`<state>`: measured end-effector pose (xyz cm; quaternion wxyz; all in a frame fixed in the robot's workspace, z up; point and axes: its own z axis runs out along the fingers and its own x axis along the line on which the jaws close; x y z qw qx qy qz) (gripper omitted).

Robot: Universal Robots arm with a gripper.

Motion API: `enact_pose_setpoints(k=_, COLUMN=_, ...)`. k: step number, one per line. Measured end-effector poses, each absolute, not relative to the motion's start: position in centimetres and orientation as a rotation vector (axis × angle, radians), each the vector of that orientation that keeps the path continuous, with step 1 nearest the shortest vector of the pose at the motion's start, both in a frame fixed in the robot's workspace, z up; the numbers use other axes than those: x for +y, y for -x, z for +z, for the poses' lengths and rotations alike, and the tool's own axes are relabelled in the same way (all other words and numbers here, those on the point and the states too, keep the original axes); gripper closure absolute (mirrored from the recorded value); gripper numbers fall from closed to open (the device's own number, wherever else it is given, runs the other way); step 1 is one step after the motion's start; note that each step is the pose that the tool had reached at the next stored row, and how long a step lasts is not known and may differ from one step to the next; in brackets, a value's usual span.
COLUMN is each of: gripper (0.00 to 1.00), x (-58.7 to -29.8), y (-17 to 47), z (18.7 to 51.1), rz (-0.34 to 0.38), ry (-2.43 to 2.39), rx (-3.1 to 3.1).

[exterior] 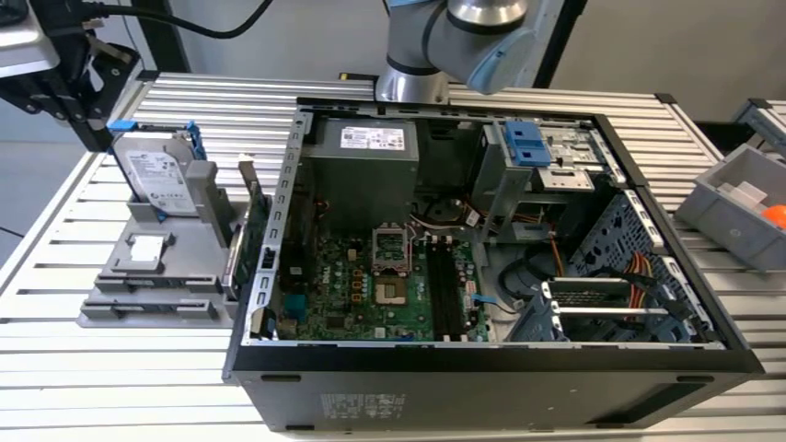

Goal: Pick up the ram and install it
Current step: 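Reach for the ram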

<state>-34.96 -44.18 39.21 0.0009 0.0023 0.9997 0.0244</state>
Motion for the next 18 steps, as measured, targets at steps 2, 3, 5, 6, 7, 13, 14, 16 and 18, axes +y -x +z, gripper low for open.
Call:
enact_pose_setpoints(k=2, gripper=1.0, x=-44.4, y=35.0, z=39.2, rz=0.076, ry=-0.007, rx=3.139)
enact_pose_setpoints(k=3, gripper=1.0, x=-44.5, y=35.0, z=39.2, rz=0.077, ry=-0.007, rx=3.139)
enact_pose_setpoints(k=5, gripper=1.0, x=-44.8, y=35.0, z=39.2, rz=0.076, ry=-0.007, rx=3.139)
enact_pose_setpoints(k=6, gripper=1.0, x=-44.9, y=35.0, z=39.2, rz=0.076, ry=-0.007, rx=3.139)
enact_pose_setpoints(k=7, gripper=1.0, x=-45.0, y=35.0, z=39.2, rz=0.076, ry=-0.007, rx=3.139)
enact_pose_setpoints(k=13, gripper=1.0, x=-45.9, y=35.1, z=39.2, rz=0.076, ry=-0.008, rx=3.139)
enact_pose_setpoints(k=14, gripper=1.0, x=-46.0, y=35.1, z=39.2, rz=0.076, ry=-0.008, rx=3.139)
enact_pose_setpoints(k=16, gripper=1.0, x=-46.3, y=35.1, z=39.2, rz=0.076, ry=-0.008, rx=3.139)
enact_pose_setpoints(k=18, gripper=1.0, x=-46.5, y=35.1, z=39.2, rz=0.076, ry=-0.008, rx=3.139)
